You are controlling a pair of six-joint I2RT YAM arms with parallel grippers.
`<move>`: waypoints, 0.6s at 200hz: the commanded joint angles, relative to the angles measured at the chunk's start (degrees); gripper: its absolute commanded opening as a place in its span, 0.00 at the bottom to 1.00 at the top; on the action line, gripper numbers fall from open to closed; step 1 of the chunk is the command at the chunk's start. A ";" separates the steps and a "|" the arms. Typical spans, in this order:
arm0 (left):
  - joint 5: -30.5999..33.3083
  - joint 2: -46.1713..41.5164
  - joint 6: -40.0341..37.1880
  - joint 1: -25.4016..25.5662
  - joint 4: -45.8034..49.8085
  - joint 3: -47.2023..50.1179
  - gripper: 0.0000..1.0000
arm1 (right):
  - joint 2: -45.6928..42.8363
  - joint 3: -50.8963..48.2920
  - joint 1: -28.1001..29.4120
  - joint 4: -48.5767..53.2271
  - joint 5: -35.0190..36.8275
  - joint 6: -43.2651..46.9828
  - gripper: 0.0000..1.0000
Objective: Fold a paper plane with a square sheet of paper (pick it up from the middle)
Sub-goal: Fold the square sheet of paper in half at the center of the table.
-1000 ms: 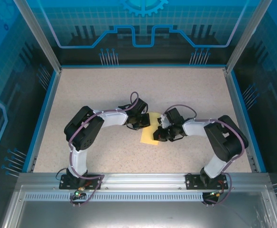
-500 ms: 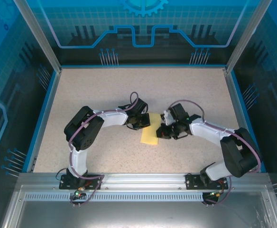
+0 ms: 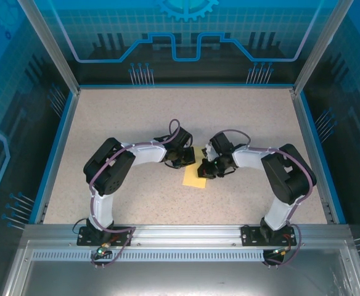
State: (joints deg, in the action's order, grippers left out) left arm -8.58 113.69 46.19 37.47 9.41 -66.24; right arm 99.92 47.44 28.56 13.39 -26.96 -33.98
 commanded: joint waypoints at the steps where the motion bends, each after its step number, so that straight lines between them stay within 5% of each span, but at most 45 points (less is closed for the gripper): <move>1: 5.15 8.86 -0.58 1.51 13.88 4.32 0.00 | -1.90 -3.72 0.61 1.48 1.46 0.40 0.00; 61: 4.98 7.74 -2.98 1.46 13.30 2.89 0.00 | -9.69 -12.52 2.02 3.17 1.45 -1.21 0.00; 120: 2.28 5.13 -13.93 1.38 14.81 -6.48 0.00 | -20.43 -5.89 2.44 3.88 6.60 -4.73 0.00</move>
State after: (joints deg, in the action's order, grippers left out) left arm -8.16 114.43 39.44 37.80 14.70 -71.00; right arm 86.43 37.12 30.83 13.63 -24.32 -37.36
